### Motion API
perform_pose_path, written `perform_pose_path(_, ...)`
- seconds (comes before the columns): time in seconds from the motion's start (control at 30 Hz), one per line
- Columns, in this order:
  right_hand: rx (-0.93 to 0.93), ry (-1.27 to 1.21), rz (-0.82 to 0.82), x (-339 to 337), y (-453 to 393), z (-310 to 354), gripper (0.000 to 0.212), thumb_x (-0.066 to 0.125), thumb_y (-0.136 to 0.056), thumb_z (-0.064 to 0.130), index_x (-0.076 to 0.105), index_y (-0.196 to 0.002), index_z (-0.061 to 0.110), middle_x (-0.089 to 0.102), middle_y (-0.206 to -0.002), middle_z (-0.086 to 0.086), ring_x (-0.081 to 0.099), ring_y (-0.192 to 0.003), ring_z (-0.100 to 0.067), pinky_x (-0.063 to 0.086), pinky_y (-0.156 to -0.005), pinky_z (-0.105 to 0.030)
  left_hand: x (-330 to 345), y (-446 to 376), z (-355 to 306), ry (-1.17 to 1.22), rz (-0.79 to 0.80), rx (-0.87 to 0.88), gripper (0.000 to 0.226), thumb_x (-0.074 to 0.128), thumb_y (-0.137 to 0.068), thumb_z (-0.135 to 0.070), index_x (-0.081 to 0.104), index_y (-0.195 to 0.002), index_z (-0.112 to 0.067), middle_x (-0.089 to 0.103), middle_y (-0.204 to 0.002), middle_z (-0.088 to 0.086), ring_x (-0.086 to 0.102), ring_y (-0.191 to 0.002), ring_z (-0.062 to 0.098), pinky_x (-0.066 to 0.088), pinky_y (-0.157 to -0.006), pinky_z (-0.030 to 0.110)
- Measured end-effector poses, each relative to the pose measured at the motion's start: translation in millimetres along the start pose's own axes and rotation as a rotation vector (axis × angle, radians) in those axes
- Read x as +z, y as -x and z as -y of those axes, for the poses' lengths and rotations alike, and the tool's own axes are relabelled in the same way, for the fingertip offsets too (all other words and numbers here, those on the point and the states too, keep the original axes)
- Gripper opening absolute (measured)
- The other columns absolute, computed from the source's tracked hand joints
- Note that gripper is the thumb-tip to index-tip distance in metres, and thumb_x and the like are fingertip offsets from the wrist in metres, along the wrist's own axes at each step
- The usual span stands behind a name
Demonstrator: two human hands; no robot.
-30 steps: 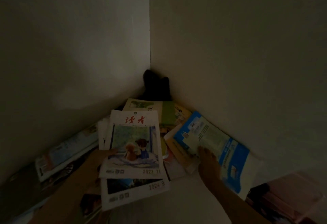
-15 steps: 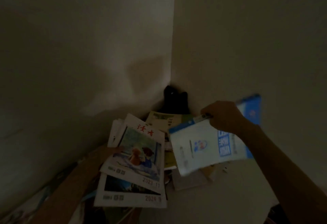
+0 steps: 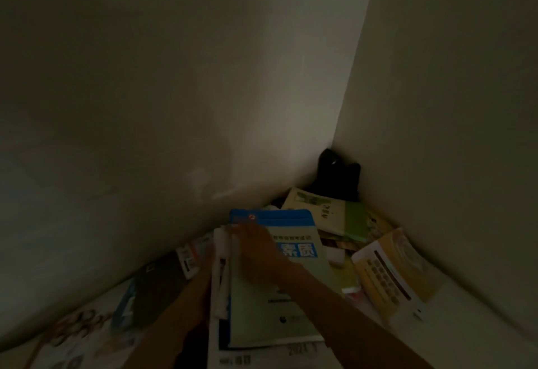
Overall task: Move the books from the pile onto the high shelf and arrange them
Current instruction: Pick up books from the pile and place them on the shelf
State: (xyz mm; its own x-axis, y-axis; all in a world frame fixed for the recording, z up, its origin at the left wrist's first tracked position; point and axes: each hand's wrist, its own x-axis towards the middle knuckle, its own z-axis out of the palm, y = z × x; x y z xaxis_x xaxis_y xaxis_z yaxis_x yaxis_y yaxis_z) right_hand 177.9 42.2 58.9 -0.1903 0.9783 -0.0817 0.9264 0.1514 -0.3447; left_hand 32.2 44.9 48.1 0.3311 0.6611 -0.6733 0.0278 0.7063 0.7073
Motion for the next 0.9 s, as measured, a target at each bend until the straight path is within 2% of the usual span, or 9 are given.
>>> perform_pose_path(0.13, 0.672, -0.409, -0.386, 10, 46, -54, 0.057, 0.057, -0.089, 0.032, 0.034, -0.139, 0.017, 0.033, -0.147, -0.008, 0.033, -0.133, -0.026, 0.026, -0.113, -0.040, -1, -2, 5, -0.041, 0.069, 0.099, 0.065, 0.082, -0.061, -0.044, 0.062, -0.111, -0.009, 0.070, -0.098, 0.008, 0.066, -0.092, 0.023, 0.054, -0.082, 0.037)
perform_pose_path(0.23, 0.959, -0.699, -0.294, 19, 89, -91, 0.043, 0.048, -0.092, 0.044, 0.048, -0.125, 0.016, 0.056, -0.124, -0.009, 0.057, -0.108, -0.026, 0.048, -0.094, -0.047, -3, -8, 12, -0.043, 0.159, 0.174, 0.097, 0.093, -0.014, -0.045, 0.066, -0.100, -0.008, 0.074, -0.086, 0.007, 0.072, -0.078, 0.019, 0.057, -0.058, 0.027)
perform_pose_path(0.33, 0.874, -1.193, -0.060, 18, 108, -90, 0.038, 0.033, -0.100, 0.039, 0.056, -0.115, 0.014, 0.067, -0.100, -0.011, 0.066, -0.088, -0.025, 0.056, -0.078, -0.040, -8, -5, 12, -0.031, 0.159, 0.124, 0.080, 0.093, -0.040, -0.034, 0.064, -0.108, -0.005, 0.072, -0.100, 0.015, 0.070, -0.086, 0.025, 0.059, -0.065, 0.033)
perform_pose_path(0.4, 0.814, -1.292, 0.008, 13, 113, -82, 0.034, 0.032, -0.100, 0.037, 0.053, -0.116, 0.016, 0.067, -0.103, -0.011, 0.066, -0.086, -0.024, 0.057, -0.068, -0.034, -7, 2, 11, -0.002, 0.194, 0.105, 0.043, 0.072, -0.077, -0.018, 0.060, -0.116, -0.003, 0.070, -0.103, 0.018, 0.067, -0.092, 0.030, 0.058, -0.074, 0.039)
perform_pose_path(0.47, 0.762, -1.296, 0.013, 15, 116, -72, 0.032, 0.037, -0.099, 0.036, 0.050, -0.121, 0.018, 0.066, -0.112, -0.012, 0.066, -0.089, -0.023, 0.057, -0.062, -0.030, -5, 8, 5, 0.017, 0.211, 0.042, 0.028, 0.055, -0.090, -0.014, 0.058, -0.116, -0.004, 0.070, -0.096, 0.018, 0.064, -0.090, 0.033, 0.054, -0.074, 0.044)
perform_pose_path(0.67, 0.695, -1.323, -0.079, 15, 130, -43, 0.038, 0.055, -0.092, 0.027, 0.050, -0.128, 0.013, 0.066, -0.116, -0.014, 0.066, -0.099, -0.031, 0.058, -0.075, -0.040, -4, 17, 12, -0.071, 0.177, 0.094, 0.056, 0.077, -0.069, -0.021, 0.056, -0.119, -0.007, 0.071, -0.089, 0.011, 0.068, -0.079, 0.028, 0.057, -0.056, 0.035)
perform_pose_path(0.73, 0.672, -1.378, -0.141, 5, 135, -35, 0.035, 0.060, -0.089, 0.022, 0.055, -0.122, 0.013, 0.068, -0.112, -0.014, 0.066, -0.098, -0.034, 0.056, -0.080, -0.048, -8, 28, 19, -0.042, 0.207, 0.152, 0.037, 0.074, -0.075, -0.015, 0.059, -0.108, -0.011, 0.074, -0.078, 0.005, 0.071, -0.068, 0.021, 0.056, -0.050, 0.031)
perform_pose_path(0.8, 0.620, -1.383, -0.258, -9, 137, -26, 0.030, 0.064, -0.086, 0.021, 0.060, -0.115, 0.016, 0.071, -0.105, -0.012, 0.069, -0.092, -0.031, 0.057, -0.076, -0.048, -10, 37, 17, -0.028, 0.235, 0.220, 0.026, 0.064, -0.082, -0.008, 0.060, -0.106, -0.015, 0.075, -0.083, 0.006, 0.072, -0.070, 0.020, 0.057, -0.053, 0.033)
perform_pose_path(0.9, 0.525, -1.358, -0.376, -36, 130, -13, 0.030, 0.069, -0.081, 0.021, 0.062, -0.110, 0.019, 0.072, -0.102, -0.007, 0.070, -0.089, -0.026, 0.058, -0.074, -0.043, -16, 48, -11, -0.061, 0.268, 0.366, 0.056, 0.086, -0.056, -0.022, 0.062, -0.107, -0.018, 0.070, -0.104, 0.014, 0.070, -0.086, 0.029, 0.059, -0.069, 0.045)
